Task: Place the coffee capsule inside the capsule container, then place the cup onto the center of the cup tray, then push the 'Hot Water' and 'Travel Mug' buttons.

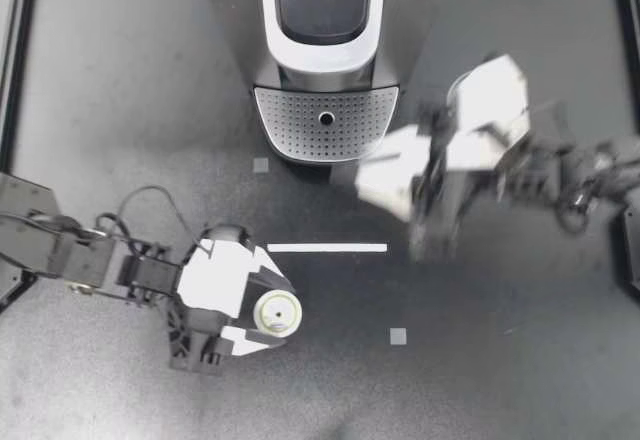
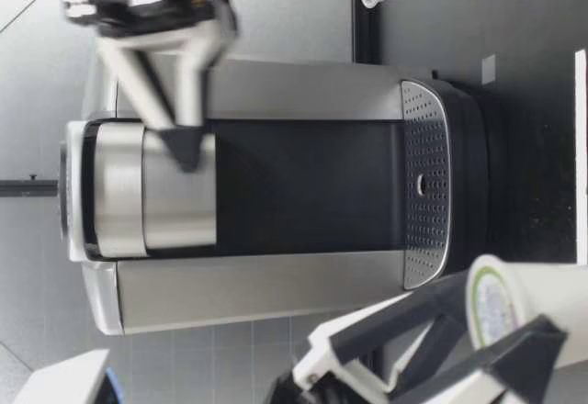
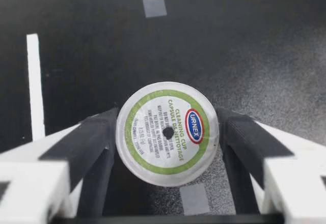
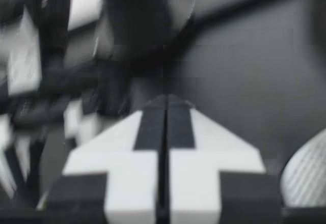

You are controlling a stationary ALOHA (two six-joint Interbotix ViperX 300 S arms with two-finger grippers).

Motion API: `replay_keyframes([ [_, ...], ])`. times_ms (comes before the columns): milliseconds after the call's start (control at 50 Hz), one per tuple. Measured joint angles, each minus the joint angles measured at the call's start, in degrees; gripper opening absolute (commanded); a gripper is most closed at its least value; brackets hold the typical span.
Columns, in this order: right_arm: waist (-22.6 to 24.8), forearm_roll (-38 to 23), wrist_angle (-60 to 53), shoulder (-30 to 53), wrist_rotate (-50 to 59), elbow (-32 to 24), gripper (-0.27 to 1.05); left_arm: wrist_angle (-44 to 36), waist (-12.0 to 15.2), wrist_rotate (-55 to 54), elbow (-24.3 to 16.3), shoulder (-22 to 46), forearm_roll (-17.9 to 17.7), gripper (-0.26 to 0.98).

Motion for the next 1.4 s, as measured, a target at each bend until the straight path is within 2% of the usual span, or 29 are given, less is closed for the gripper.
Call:
replay_keyframes([
  [320, -5.71, 0.18, -7.21, 0.35, -0.44, -0.26, 0.06, -0.09, 0.00, 0.26, 0.26, -0.62, -0.09, 0.50],
  [940, -7.38, 0.18, -13.27, 0.18, -3.87, -3.87, 0.06, -0.18, 0.00, 0.44, 0.26, -0.62, -0.09, 0.50],
  [1220, -13.27, 0.09, -13.97, -3.16, -4.39, -7.21, 0.06, -0.18, 0.00, 0.62, -0.35, -0.79, -0.09, 0.50],
  [1400, -16.70, 0.00, -10.11, -3.60, -4.66, -9.49, 0.06, -0.18, 0.00, 0.62, -0.70, -0.97, -0.09, 0.50],
])
